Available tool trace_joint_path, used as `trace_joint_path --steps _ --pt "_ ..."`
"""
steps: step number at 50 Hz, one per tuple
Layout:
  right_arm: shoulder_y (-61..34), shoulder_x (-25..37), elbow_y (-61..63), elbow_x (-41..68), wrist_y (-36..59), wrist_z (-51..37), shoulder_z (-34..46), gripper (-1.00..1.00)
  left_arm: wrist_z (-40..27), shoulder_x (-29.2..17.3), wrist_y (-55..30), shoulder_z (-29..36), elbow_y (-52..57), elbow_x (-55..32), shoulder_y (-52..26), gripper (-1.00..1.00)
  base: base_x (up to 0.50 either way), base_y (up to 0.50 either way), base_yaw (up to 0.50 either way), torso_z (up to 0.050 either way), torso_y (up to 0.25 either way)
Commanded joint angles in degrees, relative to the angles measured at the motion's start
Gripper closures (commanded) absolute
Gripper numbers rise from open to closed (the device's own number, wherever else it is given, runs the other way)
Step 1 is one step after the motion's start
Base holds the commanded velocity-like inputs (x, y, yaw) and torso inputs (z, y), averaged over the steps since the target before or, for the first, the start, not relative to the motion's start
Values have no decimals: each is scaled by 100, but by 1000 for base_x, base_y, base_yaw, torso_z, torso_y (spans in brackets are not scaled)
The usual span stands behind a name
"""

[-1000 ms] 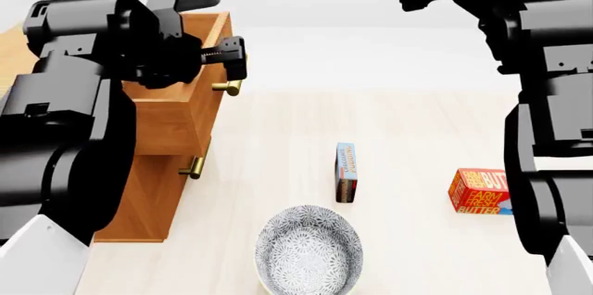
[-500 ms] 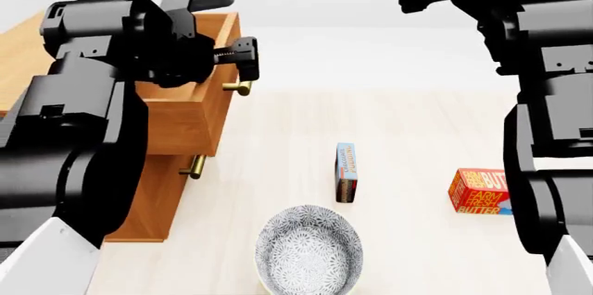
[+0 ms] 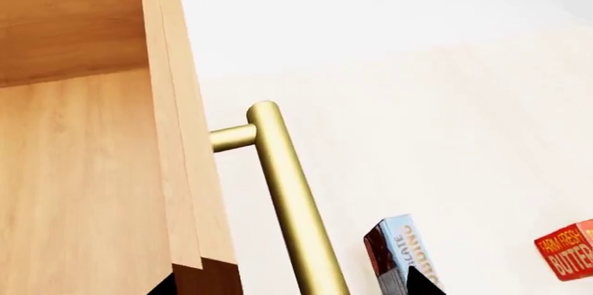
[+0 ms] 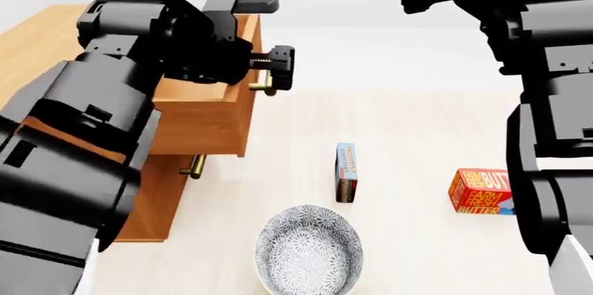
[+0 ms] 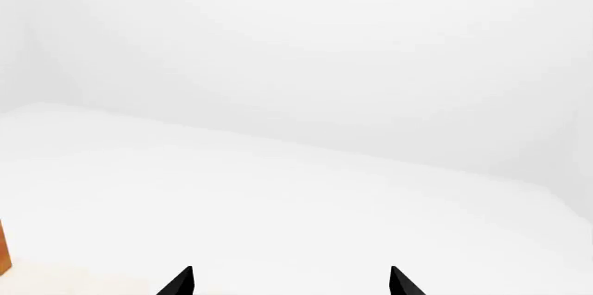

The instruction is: Put the chocolate pudding in the top drawer of the cabinet and close it.

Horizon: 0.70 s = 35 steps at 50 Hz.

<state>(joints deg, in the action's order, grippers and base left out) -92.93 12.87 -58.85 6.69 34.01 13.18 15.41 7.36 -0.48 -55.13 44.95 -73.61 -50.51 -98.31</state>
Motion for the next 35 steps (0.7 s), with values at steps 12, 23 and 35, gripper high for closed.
trace_joint_path --steps 12,23,35 --pt "106 146 422 34 296 -35 -8 -100 -513 47 815 4364 579 -5368 -134 -100 0 0 0 0 0" --pt "128 170 458 48 319 -52 -13 -100 -687 48 1000 4734 1085 -5958 -225 -100 0 0 0 0 0" --pt "129 180 491 59 344 -67 -10 -100 -840 48 1085 4715 1578 -6090 -272 -100 0 0 0 0 0"
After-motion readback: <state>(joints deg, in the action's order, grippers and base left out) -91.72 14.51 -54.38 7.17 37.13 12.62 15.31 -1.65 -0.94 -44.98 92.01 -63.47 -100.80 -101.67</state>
